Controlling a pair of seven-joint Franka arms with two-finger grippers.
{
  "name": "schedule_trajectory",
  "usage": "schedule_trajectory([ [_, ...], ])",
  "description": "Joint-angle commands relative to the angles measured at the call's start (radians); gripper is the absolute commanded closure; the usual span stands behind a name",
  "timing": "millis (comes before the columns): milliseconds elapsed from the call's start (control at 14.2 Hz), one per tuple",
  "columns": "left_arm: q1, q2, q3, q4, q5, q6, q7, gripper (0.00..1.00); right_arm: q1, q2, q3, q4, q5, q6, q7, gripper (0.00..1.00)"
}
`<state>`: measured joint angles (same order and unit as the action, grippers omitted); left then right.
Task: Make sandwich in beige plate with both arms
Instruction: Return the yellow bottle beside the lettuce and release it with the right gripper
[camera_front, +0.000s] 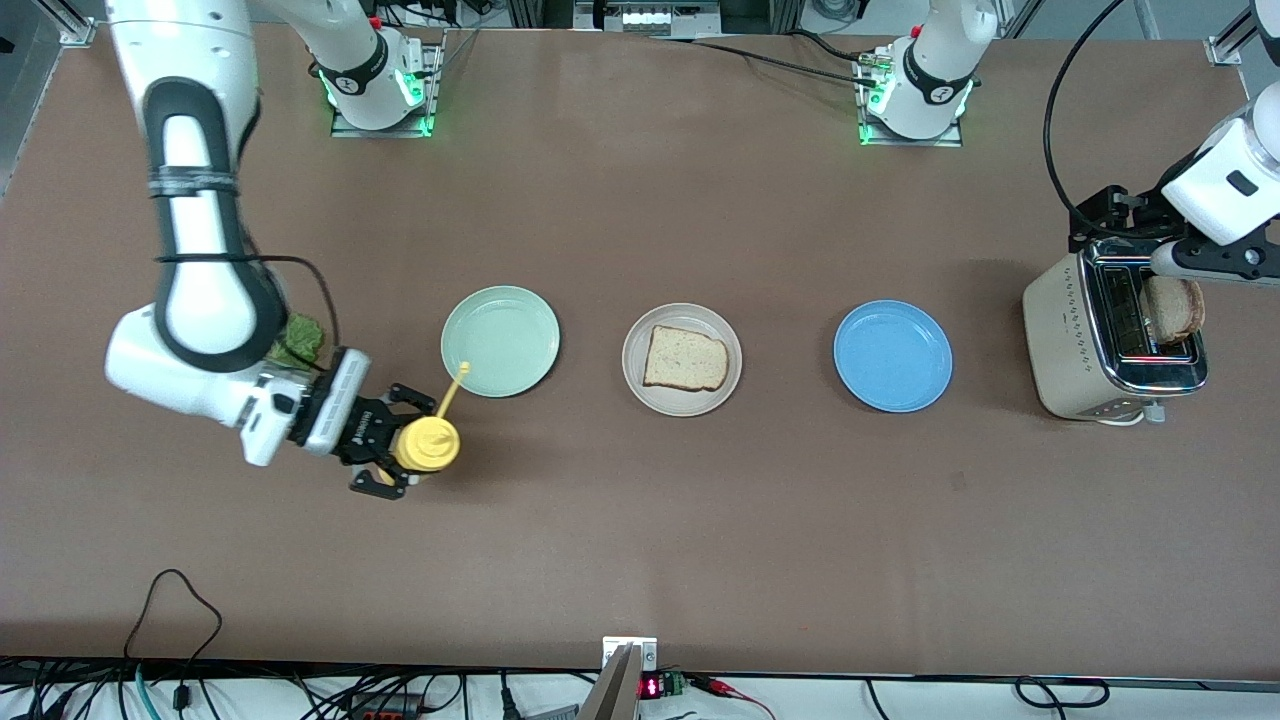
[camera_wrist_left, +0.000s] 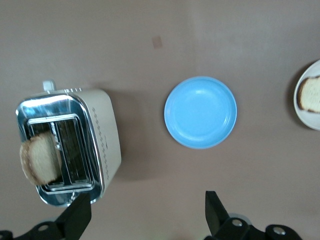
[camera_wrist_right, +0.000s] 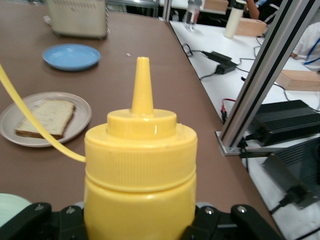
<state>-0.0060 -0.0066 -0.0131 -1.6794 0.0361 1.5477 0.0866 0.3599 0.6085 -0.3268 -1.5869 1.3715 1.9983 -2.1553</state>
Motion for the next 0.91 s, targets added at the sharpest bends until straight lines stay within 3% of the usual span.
schedule_trajectory([
  [0,0.004,0.062,0.004,0.062,0.019,-0.034,-0.008,0.0,-0.091,-0.019,0.023,-0.045,0.02,-0.192,-0.006,0.75],
  [211,0.032,0.115,0.01,0.141,0.019,-0.112,0.001,0.0,-0.166,-0.013,0.025,-0.113,0.059,-0.334,-0.081,0.75],
  [632,0.026,0.126,0.005,0.145,0.022,-0.101,-0.001,0.0,-0.272,0.043,0.025,-0.215,0.066,-0.493,-0.219,0.75],
  [842,0.006,0.131,-0.036,0.158,0.117,-0.144,0.03,0.0,-0.315,0.091,0.026,-0.234,0.066,-0.558,-0.317,0.75],
])
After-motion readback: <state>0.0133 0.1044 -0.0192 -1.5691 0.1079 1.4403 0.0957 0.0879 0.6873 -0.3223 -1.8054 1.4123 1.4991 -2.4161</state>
